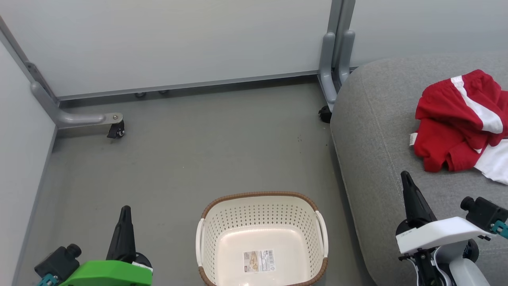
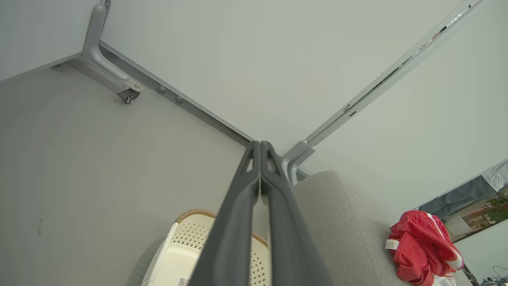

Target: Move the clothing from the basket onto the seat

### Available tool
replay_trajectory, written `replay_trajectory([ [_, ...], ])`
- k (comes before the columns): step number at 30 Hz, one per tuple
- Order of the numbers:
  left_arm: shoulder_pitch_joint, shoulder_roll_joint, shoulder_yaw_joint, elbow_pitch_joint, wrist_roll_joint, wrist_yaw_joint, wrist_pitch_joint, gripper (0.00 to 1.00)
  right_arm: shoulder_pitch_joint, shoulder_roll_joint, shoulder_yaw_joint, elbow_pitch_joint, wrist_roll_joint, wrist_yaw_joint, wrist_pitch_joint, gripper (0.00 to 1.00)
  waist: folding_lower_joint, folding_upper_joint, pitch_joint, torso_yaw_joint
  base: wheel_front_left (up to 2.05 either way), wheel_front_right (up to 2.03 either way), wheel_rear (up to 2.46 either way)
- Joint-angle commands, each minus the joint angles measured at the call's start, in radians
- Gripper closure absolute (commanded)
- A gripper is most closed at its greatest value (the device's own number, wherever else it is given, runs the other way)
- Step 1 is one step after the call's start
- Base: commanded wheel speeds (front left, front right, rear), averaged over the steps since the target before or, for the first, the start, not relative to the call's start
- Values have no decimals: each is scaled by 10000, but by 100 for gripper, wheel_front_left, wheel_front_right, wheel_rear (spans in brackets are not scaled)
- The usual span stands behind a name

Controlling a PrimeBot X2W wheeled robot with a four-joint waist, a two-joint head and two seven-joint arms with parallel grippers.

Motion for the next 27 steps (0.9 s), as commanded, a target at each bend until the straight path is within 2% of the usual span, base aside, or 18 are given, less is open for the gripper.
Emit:
replay_trajectory([
  [1,-354,113,54,-82,-333,-9,72,100,-315,-31,-94,-80,350,-4,84,100,0,0,3,-8,0,0,0],
  [27,-726,183,390,49,-3263,-17,875,100,-499,167,-588,237,3462,-4,920,100,0,0,53,-167,0,0,0],
])
